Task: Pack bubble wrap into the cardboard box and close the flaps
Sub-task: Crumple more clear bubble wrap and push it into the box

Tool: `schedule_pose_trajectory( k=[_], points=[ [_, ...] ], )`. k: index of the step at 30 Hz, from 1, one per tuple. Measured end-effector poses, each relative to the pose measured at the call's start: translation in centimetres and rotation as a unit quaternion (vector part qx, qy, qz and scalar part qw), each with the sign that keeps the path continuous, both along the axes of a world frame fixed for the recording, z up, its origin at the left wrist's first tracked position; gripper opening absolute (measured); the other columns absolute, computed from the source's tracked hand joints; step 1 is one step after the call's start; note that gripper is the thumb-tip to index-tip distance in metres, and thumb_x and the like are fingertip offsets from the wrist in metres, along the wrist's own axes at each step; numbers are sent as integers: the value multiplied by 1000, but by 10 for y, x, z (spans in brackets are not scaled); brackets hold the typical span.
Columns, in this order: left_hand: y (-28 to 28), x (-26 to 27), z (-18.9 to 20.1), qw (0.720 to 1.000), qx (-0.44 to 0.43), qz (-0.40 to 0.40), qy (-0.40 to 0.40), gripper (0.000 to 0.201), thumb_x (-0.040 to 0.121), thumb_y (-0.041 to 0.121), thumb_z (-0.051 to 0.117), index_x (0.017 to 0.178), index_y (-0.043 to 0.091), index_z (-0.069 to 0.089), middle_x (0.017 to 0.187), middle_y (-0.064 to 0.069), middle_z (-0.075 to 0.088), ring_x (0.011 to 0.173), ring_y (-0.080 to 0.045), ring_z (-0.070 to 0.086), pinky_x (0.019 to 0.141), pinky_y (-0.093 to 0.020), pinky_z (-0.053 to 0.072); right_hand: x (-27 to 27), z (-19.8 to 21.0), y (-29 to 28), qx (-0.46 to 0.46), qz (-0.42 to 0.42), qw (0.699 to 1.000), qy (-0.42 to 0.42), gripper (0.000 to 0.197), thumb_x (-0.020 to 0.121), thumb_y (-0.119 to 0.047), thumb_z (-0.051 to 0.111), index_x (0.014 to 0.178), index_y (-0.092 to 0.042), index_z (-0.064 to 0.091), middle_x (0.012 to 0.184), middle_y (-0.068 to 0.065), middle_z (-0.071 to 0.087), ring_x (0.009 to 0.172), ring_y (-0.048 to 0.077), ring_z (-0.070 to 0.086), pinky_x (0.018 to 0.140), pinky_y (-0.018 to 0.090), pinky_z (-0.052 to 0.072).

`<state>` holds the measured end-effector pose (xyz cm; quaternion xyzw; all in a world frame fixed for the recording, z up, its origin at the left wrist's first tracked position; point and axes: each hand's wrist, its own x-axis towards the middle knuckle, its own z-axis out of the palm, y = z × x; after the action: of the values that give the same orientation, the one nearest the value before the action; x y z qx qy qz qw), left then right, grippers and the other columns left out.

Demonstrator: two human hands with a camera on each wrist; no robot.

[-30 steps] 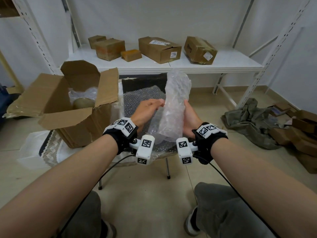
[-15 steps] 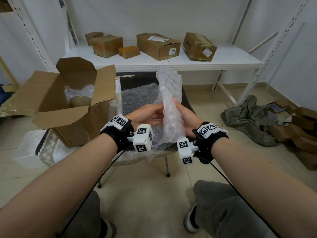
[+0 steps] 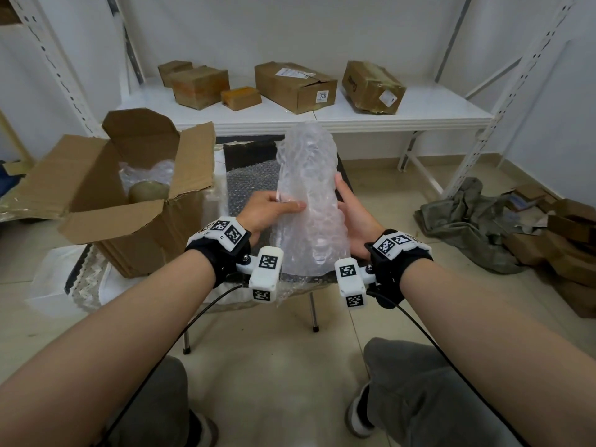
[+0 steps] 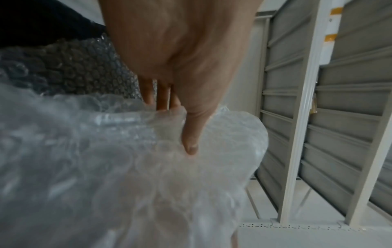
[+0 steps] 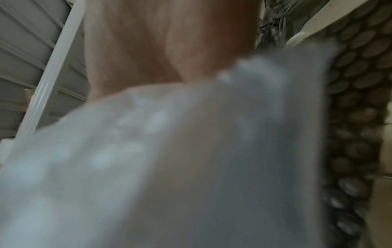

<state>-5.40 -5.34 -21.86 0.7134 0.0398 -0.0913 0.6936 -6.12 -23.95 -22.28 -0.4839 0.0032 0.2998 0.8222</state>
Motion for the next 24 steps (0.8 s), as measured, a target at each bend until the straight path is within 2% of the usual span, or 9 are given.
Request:
schedule_pose_trajectory(
  k=[3, 7, 10, 12, 15, 17, 19, 21, 24],
  points=[
    [3, 3, -1, 1000, 16, 16, 6, 21, 76, 3, 79, 97, 2, 72, 87, -4, 75, 69, -10, 73, 55, -18, 54, -3, 0, -1, 12, 36, 999, 1, 74, 91, -62, 48, 147, -13, 41, 143, 20, 51, 133, 36, 48, 114, 55, 32],
    [2, -1, 1, 998, -15, 0, 54, 34, 76, -3, 77, 109, -2, 69, 100, -16, 74, 86, -29, 74, 71, -37, 61, 0, -1, -1, -75, 38, 996, -30, 65, 82, -26, 75, 139, -8, 49, 139, 25, 53, 128, 41, 52, 109, 58, 37],
    [-1, -1, 5, 999, 1, 35, 33, 31, 74, -9, 76, 104, -7, 66, 97, -19, 72, 78, -29, 71, 67, -37, 62, 4, -1, -3, -159, -32, 985, -56, 46, 83, -1, 67, 128, -1, 57, 128, 26, 61, 118, 41, 60, 102, 56, 46],
    [1, -1, 7, 998, 15, 53, 15, 21, 75, -10, 74, 90, 0, 65, 92, -17, 70, 72, -25, 68, 63, -34, 62, 10, -6, -7, -194, -70, 977, -63, 39, 83, 8, 63, 121, 2, 62, 123, 25, 65, 112, 42, 63, 99, 55, 49],
    [6, 0, 11, 998, -3, 60, 16, 26, 74, -9, 75, 85, 8, 60, 101, -20, 71, 82, -30, 69, 78, -46, 59, 10, -2, -12, -156, -55, 985, -44, 44, 80, 8, 67, 123, 1, 63, 127, 25, 62, 111, 40, 65, 97, 55, 50],
    [6, 1, 12, 997, -40, 70, 8, 38, 72, -11, 76, 99, 9, 58, 102, -18, 69, 76, -26, 69, 65, -36, 61, 8, 1, -15, -85, -56, 994, -38, 42, 82, 9, 63, 124, 2, 61, 121, 23, 66, 102, 34, 69, 85, 42, 58],
    [6, 4, 11, 994, -66, 90, -18, 50, 75, -17, 69, 115, 9, 53, 94, -12, 66, 68, -18, 65, 48, -23, 54, 6, 3, -17, -17, -68, 997, -36, 41, 85, 8, 54, 126, 4, 57, 117, 21, 68, 98, 29, 71, 80, 33, 59],
    [9, 4, 11, 994, -76, 75, -31, 48, 81, -22, 57, 121, 5, 53, 86, -4, 66, 72, -14, 61, 49, -14, 50, 1, 10, -17, 39, -68, 996, -46, 44, 88, 7, 48, 131, 7, 53, 118, 20, 67, 101, 26, 70, 83, 30, 58],
    [11, -2, 20, 995, -95, 25, -17, 22, 85, -1, 58, 106, 4, 62, 80, 3, 71, 79, -14, 65, 65, -19, 53, -9, 19, -12, 21, -132, 990, -47, 29, 86, 1, 48, 107, 0, 68, 76, 8, 76, 65, 13, 73, 56, 20, 57]
  ],
)
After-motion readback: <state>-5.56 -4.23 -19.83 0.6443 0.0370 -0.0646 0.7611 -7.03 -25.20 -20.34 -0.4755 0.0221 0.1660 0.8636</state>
